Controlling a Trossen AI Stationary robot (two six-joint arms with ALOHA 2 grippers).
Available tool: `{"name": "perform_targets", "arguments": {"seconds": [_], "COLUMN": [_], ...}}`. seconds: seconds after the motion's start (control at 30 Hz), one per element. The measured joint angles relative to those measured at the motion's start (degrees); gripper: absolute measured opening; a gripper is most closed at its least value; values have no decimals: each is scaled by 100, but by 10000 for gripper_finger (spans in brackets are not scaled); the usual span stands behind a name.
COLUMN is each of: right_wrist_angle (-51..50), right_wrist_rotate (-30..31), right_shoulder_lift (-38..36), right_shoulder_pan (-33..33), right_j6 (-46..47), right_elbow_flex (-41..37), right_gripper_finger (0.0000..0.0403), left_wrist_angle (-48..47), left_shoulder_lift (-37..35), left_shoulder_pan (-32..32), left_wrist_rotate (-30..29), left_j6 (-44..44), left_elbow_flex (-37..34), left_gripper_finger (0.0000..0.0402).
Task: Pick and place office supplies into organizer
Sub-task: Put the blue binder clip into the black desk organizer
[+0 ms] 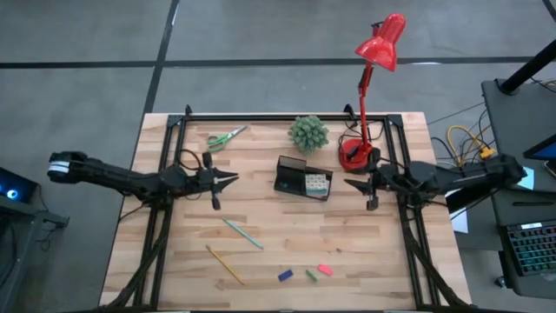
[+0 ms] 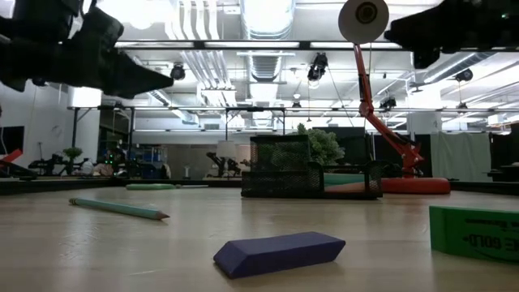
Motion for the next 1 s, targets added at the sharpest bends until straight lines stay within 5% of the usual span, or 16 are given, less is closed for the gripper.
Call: {"name": "perform_targets", "arguments": {"seconds": [0.27, 0.57, 0.83, 1.0], "right_wrist_angle": [249, -1773, -2882, -3265], "right_wrist_rotate": [374, 1554, 3495, 3749], "right_shoulder_lift": [1305, 2284, 2263, 2177], "right_shoulder_pan": [183, 1467, 2974, 3600], "right_j6": [439, 1089, 2675, 3667], "right_elbow_flex": [600, 2003, 2042, 1826], "right_gripper_finger": [145, 140, 135, 128], "left_wrist_angle": [9, 7, -591, -1134], "left_shoulder_lift": [-260, -654, -1503, -1954], "left_shoulder_pan": [77, 78, 123, 121], "left_wrist_rotate": [-3, -266, -292, 48], "left_j6": [-20, 122, 112, 69], "left_elbow_flex": [-244, -393, -513, -515], "left_gripper_finger": [26, 26, 26, 26]}}
